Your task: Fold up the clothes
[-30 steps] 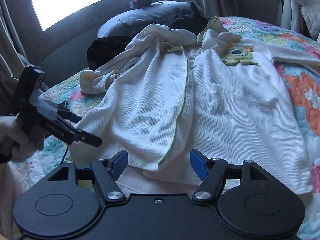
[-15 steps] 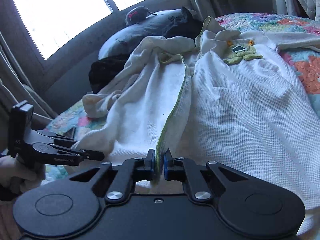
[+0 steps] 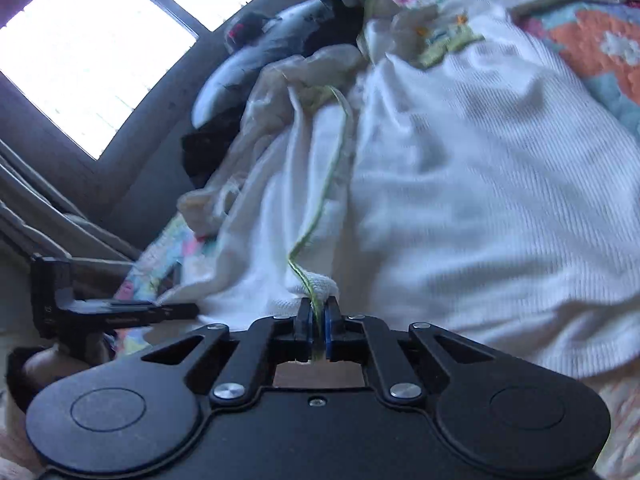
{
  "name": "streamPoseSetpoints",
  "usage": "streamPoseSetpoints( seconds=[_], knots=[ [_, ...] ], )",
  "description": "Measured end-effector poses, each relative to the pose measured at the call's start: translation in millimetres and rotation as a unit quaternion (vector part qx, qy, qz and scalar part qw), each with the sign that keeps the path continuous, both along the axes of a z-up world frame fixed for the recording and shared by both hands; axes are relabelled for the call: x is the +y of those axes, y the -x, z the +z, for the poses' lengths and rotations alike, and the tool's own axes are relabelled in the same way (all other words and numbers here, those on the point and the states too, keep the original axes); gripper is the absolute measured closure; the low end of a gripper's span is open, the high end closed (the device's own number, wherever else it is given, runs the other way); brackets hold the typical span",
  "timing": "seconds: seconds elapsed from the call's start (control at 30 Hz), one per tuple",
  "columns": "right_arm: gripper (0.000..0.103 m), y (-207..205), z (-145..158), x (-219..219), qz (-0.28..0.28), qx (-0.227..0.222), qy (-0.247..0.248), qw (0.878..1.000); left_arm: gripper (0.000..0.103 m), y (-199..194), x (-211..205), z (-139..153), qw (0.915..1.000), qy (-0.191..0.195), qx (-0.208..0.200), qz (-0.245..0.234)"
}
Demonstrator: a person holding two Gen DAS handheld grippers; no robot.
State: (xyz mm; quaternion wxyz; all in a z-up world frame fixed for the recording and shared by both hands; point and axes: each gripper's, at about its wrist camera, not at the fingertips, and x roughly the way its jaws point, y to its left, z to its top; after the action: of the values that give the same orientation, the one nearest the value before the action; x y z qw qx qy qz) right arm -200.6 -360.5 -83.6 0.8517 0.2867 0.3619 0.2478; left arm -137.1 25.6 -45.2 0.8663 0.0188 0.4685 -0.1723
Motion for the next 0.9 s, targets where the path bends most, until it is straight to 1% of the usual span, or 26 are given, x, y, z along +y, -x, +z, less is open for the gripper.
streamPoseSetpoints(
  seconds=[0.03, 0.07, 0.13, 0.17, 0.2, 0.23, 0.27, 0.3, 0.33, 0.37, 0.4, 0.43, 0.47, 0.5, 0.53, 0.57, 0.63, 0.67, 0.7, 0.73, 0.83, 0.87, 0.9],
  knots=[
    [0.096, 0.7, 8.6, 1.4, 0.010, -0.011, 0.000, 1.000, 0.094, 3.9, 3.6, 7.3, 0.9998, -0.002, -0.016, 0.006],
    [0.096, 0.7, 11.8, 4.8, 0.019, -0.009, 0.016, 1.000, 0.094, 6.6, 8.5, 11.4, 0.9997, -0.003, -0.021, 0.013],
    [0.096, 3.1, -1.2, 10.6, 0.028, 0.025, 0.060, 0.998, 0.094, 6.8, 13.8, 6.0, 0.9999, -0.005, 0.003, 0.015],
    [0.096, 6.4, -14.5, 11.3, 0.025, 0.053, 0.081, 0.995, 0.094, 6.8, 8.3, -2.5, 0.9993, -0.028, 0.023, -0.005],
    [0.096, 10.5, -29.5, 11.4, 0.020, 0.084, 0.101, 0.991, 0.094, 6.9, 0.6, -12.3, 0.9970, -0.056, 0.044, -0.030],
    [0.096, 16.1, -41.4, 9.1, 0.012, 0.101, 0.100, 0.990, 0.094, 10.2, -10.4, -19.8, 0.9931, -0.096, 0.046, -0.049],
    [0.096, 21.7, -46.6, 4.8, 0.002, 0.104, 0.078, 0.992, 0.094, 15.1, -20.3, -23.0, 0.9885, -0.128, 0.039, -0.070],
    [0.093, 24.6, -46.4, 0.7, -0.006, 0.104, 0.060, 0.993, 0.092, 17.1, -24.8, -20.9, 0.9863, -0.142, 0.032, -0.078],
    [0.090, 25.6, -42.2, -2.7, -0.012, 0.105, 0.057, 0.993, 0.090, 18.3, -28.2, -17.6, 0.9849, -0.151, 0.026, -0.081],
    [0.081, 26.2, -34.8, -5.7, -0.017, 0.098, 0.066, 0.993, 0.090, 17.1, -27.6, -11.4, 0.9861, -0.147, 0.020, -0.074],
    [0.075, 28.6, -25.2, -10.3, -0.025, 0.083, 0.080, 0.993, 0.086, 15.3, -26.1, -4.3, 0.9878, -0.141, 0.014, -0.065],
    [0.073, 31.6, -15.0, -15.4, -0.034, 0.067, 0.095, 0.993, 0.077, 13.5, -24.2, 3.0, 0.9888, -0.139, 0.008, -0.055],
    [0.067, 34.6, -6.4, -22.7, -0.048, 0.054, 0.108, 0.992, 0.072, 12.9, -22.7, 12.3, 0.9892, -0.139, -0.003, -0.046],
    [0.062, 38.2, 0.8, -31.7, -0.063, 0.045, 0.121, 0.990, 0.064, 12.6, -21.2, 23.4, 0.9897, -0.137, -0.017, -0.037],
    [0.060, 40.6, 5.3, -40.9, -0.079, 0.043, 0.142, 0.986, 0.059, 12.4, -19.6, 34.8, 0.9901, -0.134, -0.031, -0.029],
    [0.060, 42.7, 9.0, -50.2, -0.095, 0.042, 0.166, 0.981, 0.056, 10.7, -18.4, 47.2, 0.9909, -0.125, -0.044, -0.024],
    [0.060, 45.5, 6.3, -67.3, -0.120, 0.057, 0.219, 0.967, 0.045, 10.7, -18.4, 64.5, 0.9928, -0.100, -0.063, -0.017],
    [0.060, 45.6, 2.1, -74.0, -0.135, 0.068, 0.244, 0.958, 0.042, 8.6, -19.2, 69.1, 0.9943, -0.083, -0.066, -0.014],
    [0.060, 46.2, -1.4, -78.9, -0.147, 0.076, 0.260, 0.951, 0.041, 5.6, -22.0, 69.6, 0.9959, -0.065, -0.061, -0.016],
    [0.060, 48.4, -7.0, -88.6, -0.158, 0.082, 0.264, 0.948, 0.041, 2.4, -25.4, 69.3, 0.9973, -0.046, -0.053, -0.019],
    [0.053, 45.1, -18.5, -101.8, -0.176, 0.087, 0.242, 0.950, 0.041, -6.9, -57.9, 55.0, 0.9978, -0.021, -0.038, -0.051],
    [0.046, 42.6, -21.9, -103.0, -0.180, 0.085, 0.239, 0.950, 0.041, -8.8, -71.7, 48.1, 0.9973, -0.013, -0.031, -0.066],
    [0.041, 40.1, -25.1, -103.8, -0.183, 0.082, 0.238, 0.950, 0.040, -10.6, -85.4, 41.1, 0.9965, -0.003, -0.023, -0.081]
  ],
)
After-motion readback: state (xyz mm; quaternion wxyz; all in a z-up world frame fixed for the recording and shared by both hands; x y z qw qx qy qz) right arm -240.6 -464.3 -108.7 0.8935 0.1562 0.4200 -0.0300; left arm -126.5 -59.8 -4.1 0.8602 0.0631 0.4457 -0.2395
